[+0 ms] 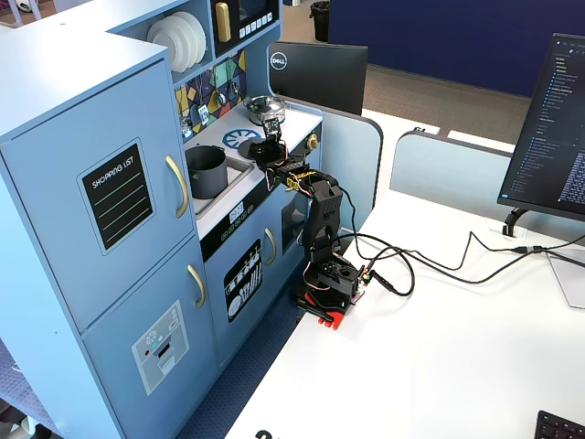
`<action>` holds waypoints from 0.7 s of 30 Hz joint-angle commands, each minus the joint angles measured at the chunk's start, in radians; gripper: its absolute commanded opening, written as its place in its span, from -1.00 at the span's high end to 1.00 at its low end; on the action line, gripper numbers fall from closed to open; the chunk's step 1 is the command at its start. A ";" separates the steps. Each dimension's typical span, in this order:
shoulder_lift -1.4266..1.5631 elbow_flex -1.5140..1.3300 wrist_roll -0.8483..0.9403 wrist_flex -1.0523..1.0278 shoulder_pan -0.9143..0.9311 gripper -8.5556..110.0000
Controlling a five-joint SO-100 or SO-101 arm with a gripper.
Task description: Take off the lid from the gray recipient and place it on the counter
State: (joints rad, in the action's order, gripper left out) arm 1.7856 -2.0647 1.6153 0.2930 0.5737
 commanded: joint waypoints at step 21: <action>0.094 0.135 0.011 -0.032 0.034 0.34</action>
State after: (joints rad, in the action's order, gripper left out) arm 1.7917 -2.0341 1.6337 0.2869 0.6075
